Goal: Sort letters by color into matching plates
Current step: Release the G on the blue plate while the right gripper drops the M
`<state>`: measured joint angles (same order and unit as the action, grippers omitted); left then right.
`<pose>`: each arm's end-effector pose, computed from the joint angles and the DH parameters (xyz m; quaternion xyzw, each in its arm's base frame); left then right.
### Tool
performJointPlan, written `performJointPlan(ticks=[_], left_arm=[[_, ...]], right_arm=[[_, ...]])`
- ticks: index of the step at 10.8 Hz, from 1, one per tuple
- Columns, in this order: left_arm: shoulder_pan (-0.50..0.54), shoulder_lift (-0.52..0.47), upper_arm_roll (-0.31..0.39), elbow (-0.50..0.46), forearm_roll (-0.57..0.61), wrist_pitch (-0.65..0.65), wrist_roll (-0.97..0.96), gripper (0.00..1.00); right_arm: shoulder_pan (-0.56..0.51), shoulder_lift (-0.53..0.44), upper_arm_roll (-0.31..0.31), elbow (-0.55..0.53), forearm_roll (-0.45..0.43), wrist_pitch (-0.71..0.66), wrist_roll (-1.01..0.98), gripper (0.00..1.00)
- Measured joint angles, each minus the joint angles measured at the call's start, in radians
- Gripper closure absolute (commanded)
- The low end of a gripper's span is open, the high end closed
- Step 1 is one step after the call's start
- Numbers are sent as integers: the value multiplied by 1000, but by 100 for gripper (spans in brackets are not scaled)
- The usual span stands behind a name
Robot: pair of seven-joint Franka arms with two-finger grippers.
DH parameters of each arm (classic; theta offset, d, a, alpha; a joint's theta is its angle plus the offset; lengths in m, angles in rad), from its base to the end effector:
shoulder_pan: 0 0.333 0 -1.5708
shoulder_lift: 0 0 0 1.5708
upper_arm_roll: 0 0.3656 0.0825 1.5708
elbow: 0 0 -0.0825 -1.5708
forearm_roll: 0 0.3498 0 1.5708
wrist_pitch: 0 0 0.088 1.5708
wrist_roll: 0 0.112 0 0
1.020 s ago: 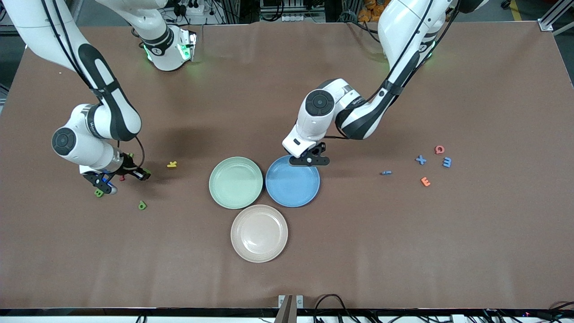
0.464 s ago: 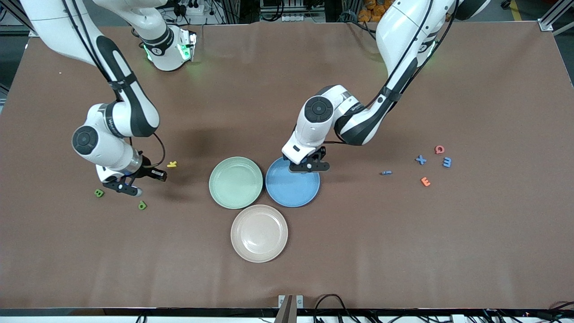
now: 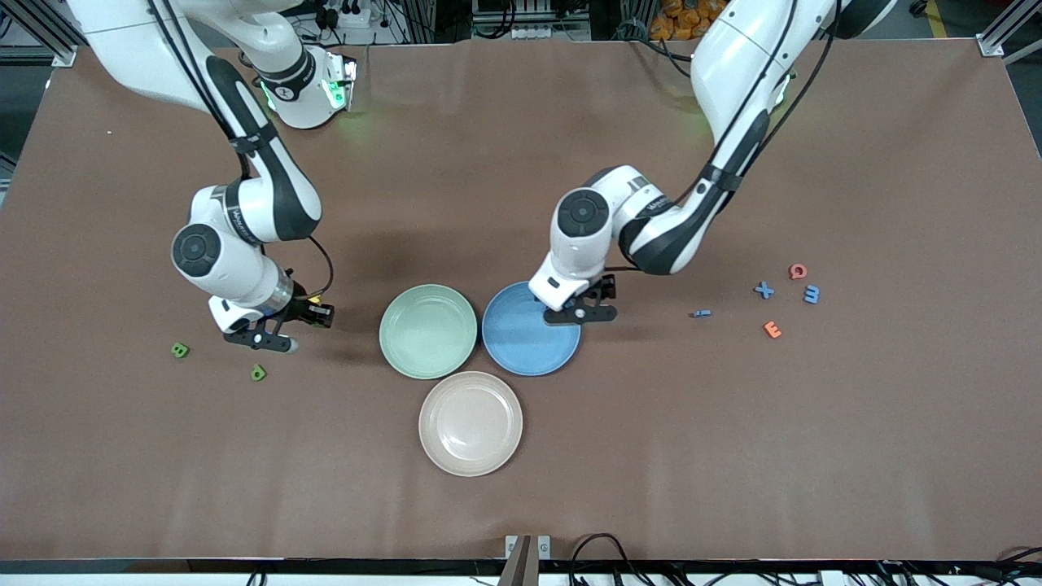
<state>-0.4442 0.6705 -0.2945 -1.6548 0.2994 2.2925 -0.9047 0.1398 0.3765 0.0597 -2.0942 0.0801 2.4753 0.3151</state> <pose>0.5369 -0.4324 0.2887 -0.9997 -0.0141 -0.0176 0.0127 0.5706 0.1134 0.3087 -0.9952 0.0912 0.0069 0.0352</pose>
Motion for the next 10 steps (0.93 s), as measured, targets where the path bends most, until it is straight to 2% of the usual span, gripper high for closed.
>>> performJointPlan(ticks=[4,8,9,10], left_arm=[[102,-5,3,-1,13,-15,69,0],[168,-34,3,-39,16,-21,171,0],[181,-50,3,-69,25,-22,194,0],[200,-68,3,-100,45,-22,214,0]], right_arm=[[114,20,0,81,1,-57,5,85],[224,120,0,196,1,-64,75,83],[243,145,0,223,1,-64,94,29],[257,164,0,242,1,-64,107,0]])
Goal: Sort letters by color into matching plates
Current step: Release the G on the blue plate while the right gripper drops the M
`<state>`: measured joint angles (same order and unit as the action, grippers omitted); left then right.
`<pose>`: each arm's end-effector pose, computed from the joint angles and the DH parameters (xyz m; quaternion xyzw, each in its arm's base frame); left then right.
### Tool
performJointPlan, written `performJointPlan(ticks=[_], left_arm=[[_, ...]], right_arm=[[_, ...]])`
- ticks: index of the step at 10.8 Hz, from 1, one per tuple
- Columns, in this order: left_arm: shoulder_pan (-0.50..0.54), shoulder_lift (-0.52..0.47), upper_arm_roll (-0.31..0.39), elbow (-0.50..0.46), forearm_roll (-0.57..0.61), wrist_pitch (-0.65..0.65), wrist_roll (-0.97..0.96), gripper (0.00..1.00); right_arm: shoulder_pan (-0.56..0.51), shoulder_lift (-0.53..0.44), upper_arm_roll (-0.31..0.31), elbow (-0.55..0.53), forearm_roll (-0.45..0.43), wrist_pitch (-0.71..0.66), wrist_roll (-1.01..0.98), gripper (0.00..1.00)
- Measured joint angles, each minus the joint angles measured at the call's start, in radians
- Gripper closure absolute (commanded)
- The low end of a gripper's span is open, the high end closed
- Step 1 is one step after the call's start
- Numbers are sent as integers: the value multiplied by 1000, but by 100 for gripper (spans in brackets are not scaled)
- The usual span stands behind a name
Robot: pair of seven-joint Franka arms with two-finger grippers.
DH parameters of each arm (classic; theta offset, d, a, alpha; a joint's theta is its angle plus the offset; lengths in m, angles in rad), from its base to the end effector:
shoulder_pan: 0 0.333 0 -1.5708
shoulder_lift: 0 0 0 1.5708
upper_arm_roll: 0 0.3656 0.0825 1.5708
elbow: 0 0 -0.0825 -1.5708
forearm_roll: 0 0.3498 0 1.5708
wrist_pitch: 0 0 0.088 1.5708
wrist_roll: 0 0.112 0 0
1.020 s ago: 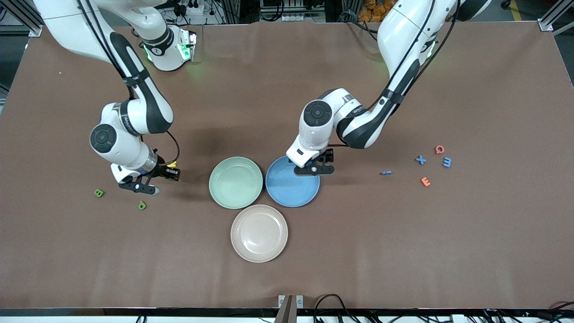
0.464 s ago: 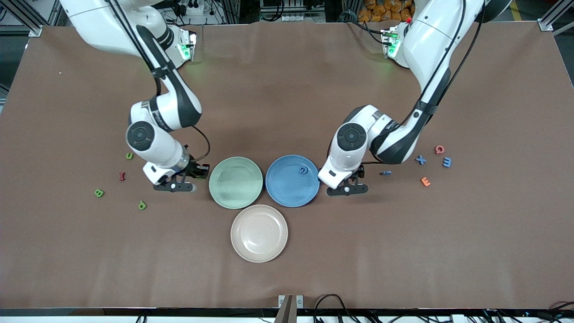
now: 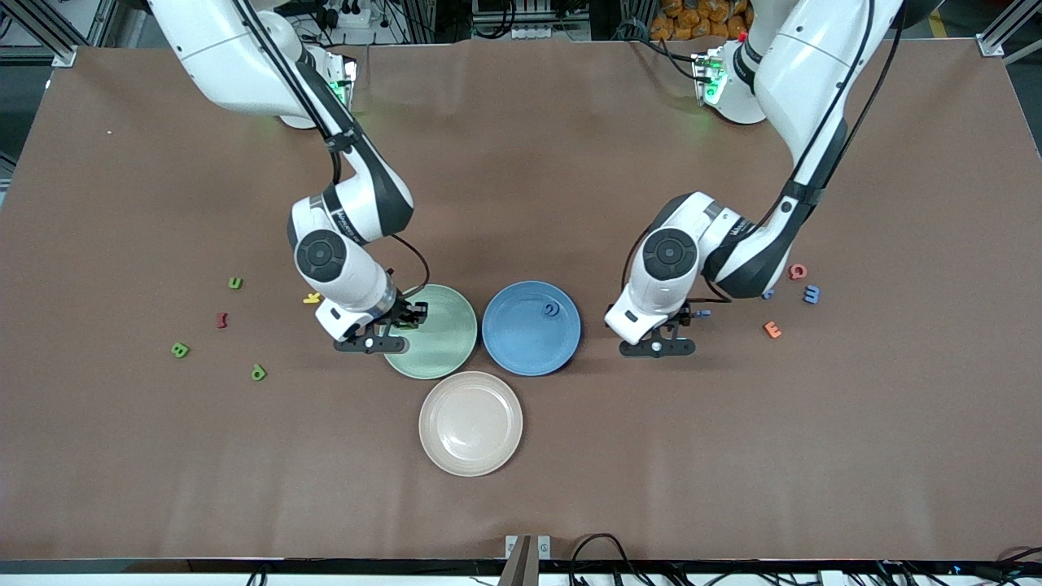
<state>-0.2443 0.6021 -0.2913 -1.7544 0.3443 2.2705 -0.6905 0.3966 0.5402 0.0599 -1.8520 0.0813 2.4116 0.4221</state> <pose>0.5857 -0.3061 0.2926 -0.9985 0.0153 -0.0066 0.0515 0.5829 0.2823 0.2945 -0.9989 0.0172 0.0093 0.0429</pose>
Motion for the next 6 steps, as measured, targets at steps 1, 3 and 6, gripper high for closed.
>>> performJointPlan(ticks=[1,3,6], left_arm=[[28,-18,0,-27,12,0,32,0],[99,-55,0,-63,15,0,156,0],[168,-92,-1,-94,15,0,259,0]], right_arm=[[6,10,0,11,0,0,14,0],[6,14,-6,23,-2,0,44,0],[5,14,-35,35,-2,-1,46,0]])
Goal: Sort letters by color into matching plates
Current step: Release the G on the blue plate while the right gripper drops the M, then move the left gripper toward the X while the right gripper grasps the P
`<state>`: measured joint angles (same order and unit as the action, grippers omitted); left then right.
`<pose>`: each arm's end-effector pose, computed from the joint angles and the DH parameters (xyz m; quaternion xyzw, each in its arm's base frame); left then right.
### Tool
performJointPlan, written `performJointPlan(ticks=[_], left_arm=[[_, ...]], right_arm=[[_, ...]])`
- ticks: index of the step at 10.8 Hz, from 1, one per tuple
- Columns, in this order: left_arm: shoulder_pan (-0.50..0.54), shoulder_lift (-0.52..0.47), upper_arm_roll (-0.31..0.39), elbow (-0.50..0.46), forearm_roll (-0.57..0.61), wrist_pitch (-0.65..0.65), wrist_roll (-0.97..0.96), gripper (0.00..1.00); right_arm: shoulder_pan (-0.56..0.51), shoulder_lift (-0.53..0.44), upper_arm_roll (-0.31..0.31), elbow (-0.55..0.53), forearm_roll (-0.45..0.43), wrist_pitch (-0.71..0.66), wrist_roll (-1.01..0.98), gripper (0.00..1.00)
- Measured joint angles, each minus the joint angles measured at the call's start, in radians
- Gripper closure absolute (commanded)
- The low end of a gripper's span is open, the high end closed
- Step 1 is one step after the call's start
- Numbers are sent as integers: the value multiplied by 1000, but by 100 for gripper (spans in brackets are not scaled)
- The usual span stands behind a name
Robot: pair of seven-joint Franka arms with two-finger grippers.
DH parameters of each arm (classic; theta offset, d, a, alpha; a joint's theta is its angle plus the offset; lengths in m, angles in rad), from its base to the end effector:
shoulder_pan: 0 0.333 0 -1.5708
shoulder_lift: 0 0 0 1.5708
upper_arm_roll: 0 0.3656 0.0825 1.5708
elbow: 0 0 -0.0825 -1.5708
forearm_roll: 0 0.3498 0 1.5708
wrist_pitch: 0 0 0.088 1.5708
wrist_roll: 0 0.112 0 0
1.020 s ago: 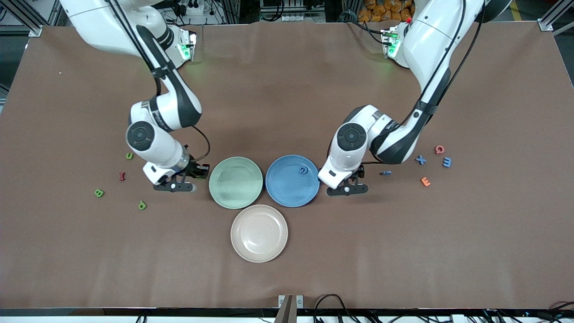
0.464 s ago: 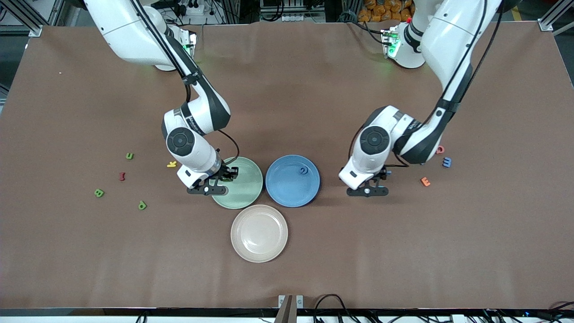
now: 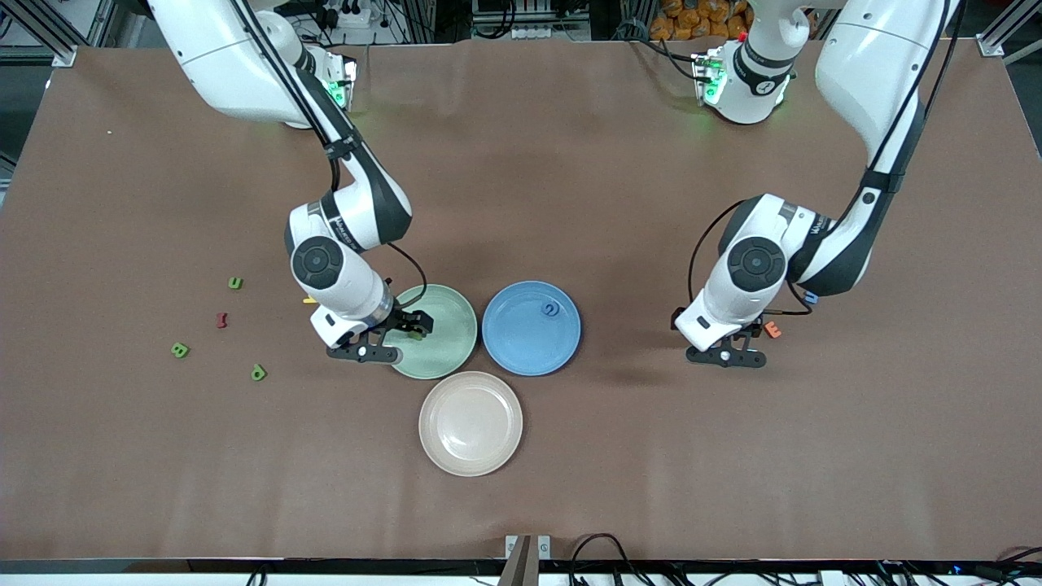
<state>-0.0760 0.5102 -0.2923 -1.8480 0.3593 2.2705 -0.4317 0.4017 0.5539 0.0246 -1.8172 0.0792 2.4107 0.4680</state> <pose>0.6031 -0.2003 0.3145 -0.9950 0.0728 0.0003 0.0680 0.5993 0.2708 0.2987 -0.9979 0.0517 -0.0033 0.0387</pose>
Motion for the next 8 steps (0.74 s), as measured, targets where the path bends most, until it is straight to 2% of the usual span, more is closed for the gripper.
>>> performJointPlan(ticks=[5,8], left_arm=[[46,-8,0,-33,3,0,61,0],[119,-11,-1,-56,3,3,98,0]], right_arm=[[-19,-5,-128,11,-1,-1,-48,0],[-88,-5,-146,12,0,-9,-48,0]])
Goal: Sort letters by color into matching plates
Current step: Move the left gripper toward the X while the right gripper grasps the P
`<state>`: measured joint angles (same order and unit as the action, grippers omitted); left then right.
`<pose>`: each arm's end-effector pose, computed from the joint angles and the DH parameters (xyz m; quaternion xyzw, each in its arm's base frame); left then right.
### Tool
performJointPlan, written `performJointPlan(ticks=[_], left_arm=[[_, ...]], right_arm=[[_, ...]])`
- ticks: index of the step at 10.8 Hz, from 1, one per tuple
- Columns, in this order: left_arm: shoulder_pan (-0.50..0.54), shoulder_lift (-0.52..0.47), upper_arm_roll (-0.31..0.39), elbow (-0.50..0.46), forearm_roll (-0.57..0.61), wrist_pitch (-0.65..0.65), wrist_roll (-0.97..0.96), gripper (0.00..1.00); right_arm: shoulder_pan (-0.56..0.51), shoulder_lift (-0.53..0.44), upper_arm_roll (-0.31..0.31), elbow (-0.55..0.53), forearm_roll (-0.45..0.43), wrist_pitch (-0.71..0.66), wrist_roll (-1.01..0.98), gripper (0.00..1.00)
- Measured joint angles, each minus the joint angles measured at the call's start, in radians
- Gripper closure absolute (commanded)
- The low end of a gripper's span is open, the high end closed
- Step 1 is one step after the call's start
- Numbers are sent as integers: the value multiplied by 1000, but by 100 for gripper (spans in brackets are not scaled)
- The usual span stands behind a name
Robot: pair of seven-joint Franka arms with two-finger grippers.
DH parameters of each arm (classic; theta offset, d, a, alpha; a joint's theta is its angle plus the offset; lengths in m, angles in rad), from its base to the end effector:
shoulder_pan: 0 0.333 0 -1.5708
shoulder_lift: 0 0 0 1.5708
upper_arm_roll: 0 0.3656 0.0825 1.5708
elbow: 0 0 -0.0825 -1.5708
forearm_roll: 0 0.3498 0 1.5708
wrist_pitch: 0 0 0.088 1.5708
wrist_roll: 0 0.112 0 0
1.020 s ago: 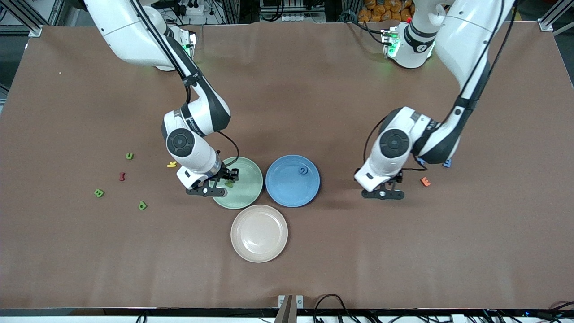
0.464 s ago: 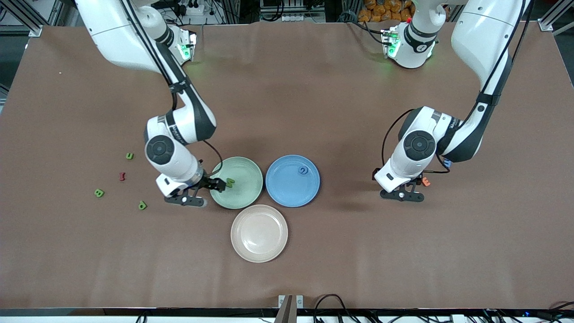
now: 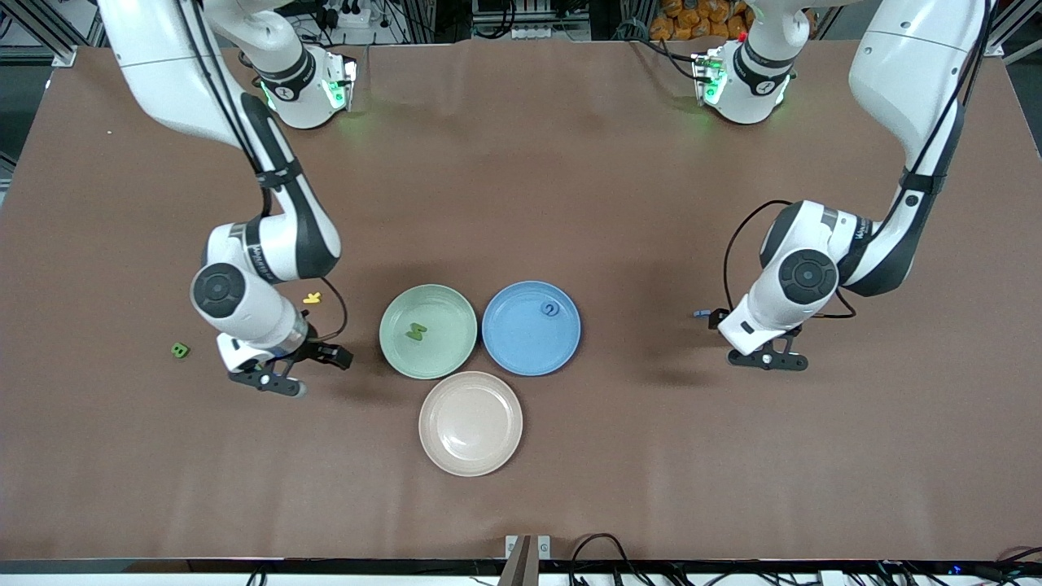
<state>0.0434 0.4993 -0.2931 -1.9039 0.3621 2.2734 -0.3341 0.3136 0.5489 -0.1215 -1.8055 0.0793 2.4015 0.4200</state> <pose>0.6056 -0.1269 0.3002 -0.9946 0.0686 0.0275 0.0725 0.6461 0.1368 0.3078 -0.9908 0.1325 -0.0261 0.0041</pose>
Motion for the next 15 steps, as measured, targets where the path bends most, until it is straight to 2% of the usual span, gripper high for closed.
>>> performJointPlan(ticks=[2,5,7,13,15], left_arm=[[11,-6,-2,-31,1,32,3,0],[94,-81,-4,-215,1,220,1,0],[171,-124,-4,-284,1,245,-10,0],[204,-138,-10,-300,1,237,-225,0],[227,-169,-34,-298,-45,163,-268,0]], right_arm=[[-52,1,-1,-1,0,-6,0,0],[-120,5,-2,-8,3,-8,0,0],[-154,9,-2,-13,4,-8,1,0],[-242,44,24,-8,22,2,1,0],[-256,70,35,9,31,19,1,0]])
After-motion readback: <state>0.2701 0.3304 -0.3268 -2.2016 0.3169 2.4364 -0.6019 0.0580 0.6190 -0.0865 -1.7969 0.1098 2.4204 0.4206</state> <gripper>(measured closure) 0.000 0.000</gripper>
